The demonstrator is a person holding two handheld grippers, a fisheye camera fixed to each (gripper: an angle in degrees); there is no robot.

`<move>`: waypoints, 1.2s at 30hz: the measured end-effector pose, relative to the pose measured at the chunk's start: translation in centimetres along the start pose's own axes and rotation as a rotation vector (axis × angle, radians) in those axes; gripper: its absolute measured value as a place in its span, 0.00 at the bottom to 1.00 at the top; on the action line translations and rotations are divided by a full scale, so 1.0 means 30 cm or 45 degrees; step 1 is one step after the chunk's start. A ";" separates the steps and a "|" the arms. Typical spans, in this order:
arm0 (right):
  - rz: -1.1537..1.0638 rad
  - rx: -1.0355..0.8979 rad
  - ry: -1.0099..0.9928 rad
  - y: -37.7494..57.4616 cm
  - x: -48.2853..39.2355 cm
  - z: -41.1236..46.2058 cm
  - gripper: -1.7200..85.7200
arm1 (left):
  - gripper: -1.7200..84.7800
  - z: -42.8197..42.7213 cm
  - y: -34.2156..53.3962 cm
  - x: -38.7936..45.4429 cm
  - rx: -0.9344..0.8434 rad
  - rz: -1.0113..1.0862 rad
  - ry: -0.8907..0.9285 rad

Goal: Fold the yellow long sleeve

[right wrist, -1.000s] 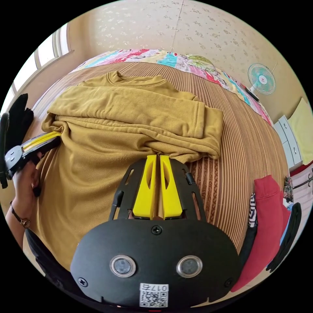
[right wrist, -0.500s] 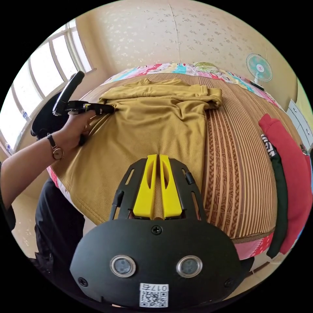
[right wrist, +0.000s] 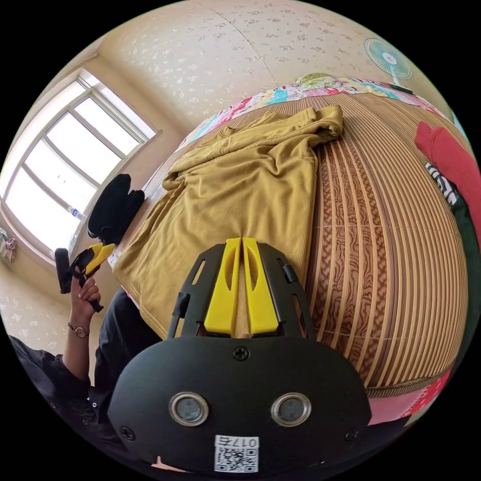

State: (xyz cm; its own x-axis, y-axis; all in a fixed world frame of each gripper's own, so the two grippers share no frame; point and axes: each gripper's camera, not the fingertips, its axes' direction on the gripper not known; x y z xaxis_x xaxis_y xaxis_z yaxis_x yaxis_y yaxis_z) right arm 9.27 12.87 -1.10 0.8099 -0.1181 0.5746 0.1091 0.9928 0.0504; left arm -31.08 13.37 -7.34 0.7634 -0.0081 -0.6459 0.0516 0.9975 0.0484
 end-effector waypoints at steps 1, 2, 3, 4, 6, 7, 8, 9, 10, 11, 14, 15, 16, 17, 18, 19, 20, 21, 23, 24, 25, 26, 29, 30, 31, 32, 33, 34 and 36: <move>0.003 0.006 -0.001 0.002 0.000 -0.001 0.03 | 0.18 0.019 0.006 -0.030 -0.060 -0.038 -0.041; 0.000 0.012 0.009 0.002 -0.004 0.000 0.03 | 0.18 0.028 0.008 -0.042 -0.080 -0.050 -0.061; -0.006 0.013 0.019 0.001 -0.009 0.001 0.03 | 0.17 0.043 0.008 -0.061 -0.112 -0.065 -0.101; -0.026 0.012 0.056 -0.003 -0.027 0.005 0.03 | 0.16 0.057 0.004 -0.077 -0.145 -0.072 -0.133; -0.078 -0.010 0.142 -0.016 -0.065 0.014 0.03 | 0.11 0.060 -0.011 -0.092 -0.208 -0.049 -0.093; -0.119 -0.048 0.189 -0.030 -0.088 0.017 0.03 | 0.08 0.050 -0.024 -0.088 -0.255 -0.020 0.016; -0.157 -0.100 0.221 -0.045 -0.108 0.015 0.03 | 0.08 0.037 -0.027 -0.079 -0.266 -0.004 0.055; -0.173 -0.126 0.230 -0.051 -0.115 0.013 0.03 | 0.07 -0.003 -0.025 -0.042 -0.256 0.063 0.097; -0.196 -0.170 0.239 -0.058 -0.126 0.003 0.03 | 0.07 -0.053 -0.012 0.010 -0.226 0.160 0.096; -0.208 -0.200 0.239 -0.056 -0.132 -0.015 0.03 | 0.07 -0.079 -0.001 0.036 -0.208 0.208 0.076; -0.172 -0.142 0.281 -0.002 -0.132 -0.106 0.04 | 0.08 -0.147 0.062 0.076 -0.204 0.244 -0.139; -0.154 -0.123 0.280 0.015 -0.128 -0.128 0.04 | 0.08 -0.148 0.081 0.047 -0.242 0.185 -0.181; -0.103 -0.091 0.274 0.050 -0.115 -0.171 0.04 | 0.09 -0.150 0.103 0.007 -0.257 0.127 -0.191; -0.038 -0.076 0.265 0.086 -0.096 -0.210 0.04 | 0.09 -0.153 0.114 -0.014 -0.252 0.103 -0.186; -0.008 -0.077 0.268 0.102 -0.087 -0.225 0.05 | 0.10 -0.160 0.135 -0.057 -0.230 0.053 -0.162; 0.039 -0.093 0.308 0.133 -0.076 -0.247 0.05 | 0.11 -0.161 0.147 -0.092 -0.220 0.027 -0.122; 0.055 -0.122 0.365 0.158 -0.073 -0.258 0.06 | 0.11 -0.157 0.149 -0.105 -0.224 0.029 -0.099; 0.054 -0.140 0.384 0.168 -0.073 -0.259 0.07 | 0.12 -0.145 0.149 -0.126 -0.241 0.033 -0.063; 0.055 -0.254 0.339 0.195 -0.055 -0.242 0.09 | 0.14 -0.124 0.134 -0.147 -0.253 0.029 -0.030; 0.068 -0.284 0.308 0.199 -0.043 -0.234 0.10 | 0.15 -0.110 0.119 -0.159 -0.253 0.019 -0.023; 0.098 -0.329 0.246 0.208 -0.016 -0.217 0.11 | 0.15 -0.091 0.102 -0.176 -0.266 0.001 -0.032; 0.129 -0.354 0.194 0.217 0.011 -0.199 0.12 | 0.15 -0.079 0.093 -0.184 -0.276 -0.005 -0.036; 0.165 -0.340 0.155 0.218 0.042 -0.186 0.11 | 0.15 0.004 0.065 -0.223 -0.370 -0.046 -0.010; 0.155 -0.352 0.146 0.214 0.042 -0.186 0.11 | 0.14 0.028 0.062 -0.228 -0.397 -0.050 0.005; 0.116 -0.394 0.087 0.202 0.034 -0.191 0.09 | 0.12 0.028 0.061 -0.219 -0.394 -0.034 0.012; 0.085 -0.383 0.055 0.190 0.017 -0.229 0.08 | 0.11 0.020 0.060 -0.210 -0.383 -0.014 0.021; 0.060 -0.346 0.054 0.185 0.005 -0.262 0.07 | 0.10 -0.011 0.062 -0.182 -0.333 0.044 0.057; 0.001 -0.242 0.061 0.179 -0.020 -0.342 0.07 | 0.09 -0.056 0.069 -0.154 -0.263 0.097 0.089; -0.004 -0.162 0.119 0.174 -0.022 -0.433 0.06 | 0.09 -0.101 0.082 -0.138 -0.210 0.103 0.067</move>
State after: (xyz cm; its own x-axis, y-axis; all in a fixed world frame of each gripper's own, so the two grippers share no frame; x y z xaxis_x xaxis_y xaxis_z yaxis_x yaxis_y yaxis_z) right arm 16.80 17.83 -11.82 0.8588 -0.1283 0.4961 0.1788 0.9823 -0.0554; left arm -36.06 16.07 -6.87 0.7259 0.0720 -0.6841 -0.1181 0.9928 -0.0209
